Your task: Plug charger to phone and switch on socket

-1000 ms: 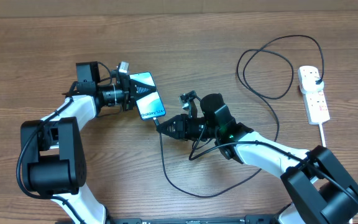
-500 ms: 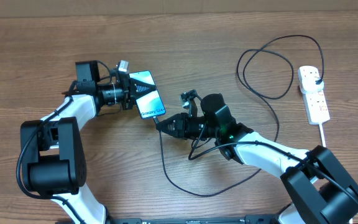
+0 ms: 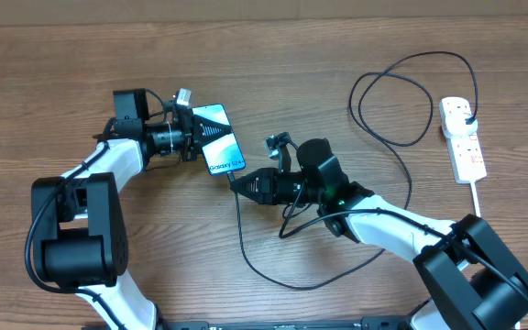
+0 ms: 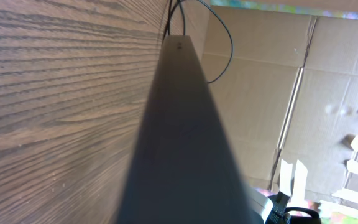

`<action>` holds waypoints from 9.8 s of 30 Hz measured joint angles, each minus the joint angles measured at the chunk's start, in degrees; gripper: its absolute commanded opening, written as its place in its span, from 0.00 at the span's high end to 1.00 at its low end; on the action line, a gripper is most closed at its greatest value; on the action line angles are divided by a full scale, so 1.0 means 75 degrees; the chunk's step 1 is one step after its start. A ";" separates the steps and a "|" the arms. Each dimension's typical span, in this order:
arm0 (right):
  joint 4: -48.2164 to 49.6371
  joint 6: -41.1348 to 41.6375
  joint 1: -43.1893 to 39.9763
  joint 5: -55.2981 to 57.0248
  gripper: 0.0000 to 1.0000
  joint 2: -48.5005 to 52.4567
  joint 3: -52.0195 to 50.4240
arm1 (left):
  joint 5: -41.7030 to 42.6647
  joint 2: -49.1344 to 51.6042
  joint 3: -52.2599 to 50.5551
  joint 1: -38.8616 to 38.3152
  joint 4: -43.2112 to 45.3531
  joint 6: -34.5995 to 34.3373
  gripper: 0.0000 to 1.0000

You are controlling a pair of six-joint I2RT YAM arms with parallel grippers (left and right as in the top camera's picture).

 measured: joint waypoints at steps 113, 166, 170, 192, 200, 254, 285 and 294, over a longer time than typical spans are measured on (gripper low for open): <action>-0.2034 -0.0758 -0.0248 -0.1093 0.00 -0.0472 0.0134 | 0.0935 -0.0038 -0.0050 -0.0667 -0.0003 0.0548 0.96; -0.1623 -0.0571 0.0035 -0.0688 0.96 -0.0478 0.0131 | 0.0627 -0.0038 -0.0052 -0.0647 0.0000 0.0571 0.96; -0.1405 -0.0239 0.0044 -0.0711 0.96 -0.0478 0.0108 | 0.0769 -0.0044 -0.0052 -0.0606 0.0009 0.0571 0.96; -0.1174 0.0332 -0.0131 -0.0309 0.57 -0.0481 0.0111 | 0.0694 -0.0047 -0.0044 -0.0586 0.0032 0.0629 0.96; -0.1859 0.0149 -0.0443 -0.0020 0.23 -0.0498 0.0137 | 0.0656 -0.0047 -0.0047 -0.0586 0.0009 0.0664 0.96; -0.0198 -0.0012 -0.1352 -0.2468 0.85 -0.0498 0.0131 | 0.2346 -0.0125 -0.0073 -0.1431 0.2235 -0.0720 0.96; -0.2154 -0.1005 -0.1236 -0.1577 0.96 -0.0510 0.0134 | 0.2081 -0.0172 -0.0076 -0.1437 0.2270 -0.0093 0.00; -0.2591 -0.1501 -0.1361 -0.1358 0.96 -0.0557 0.0187 | 0.1871 -0.0169 -0.0090 -0.1434 0.2221 0.0469 0.00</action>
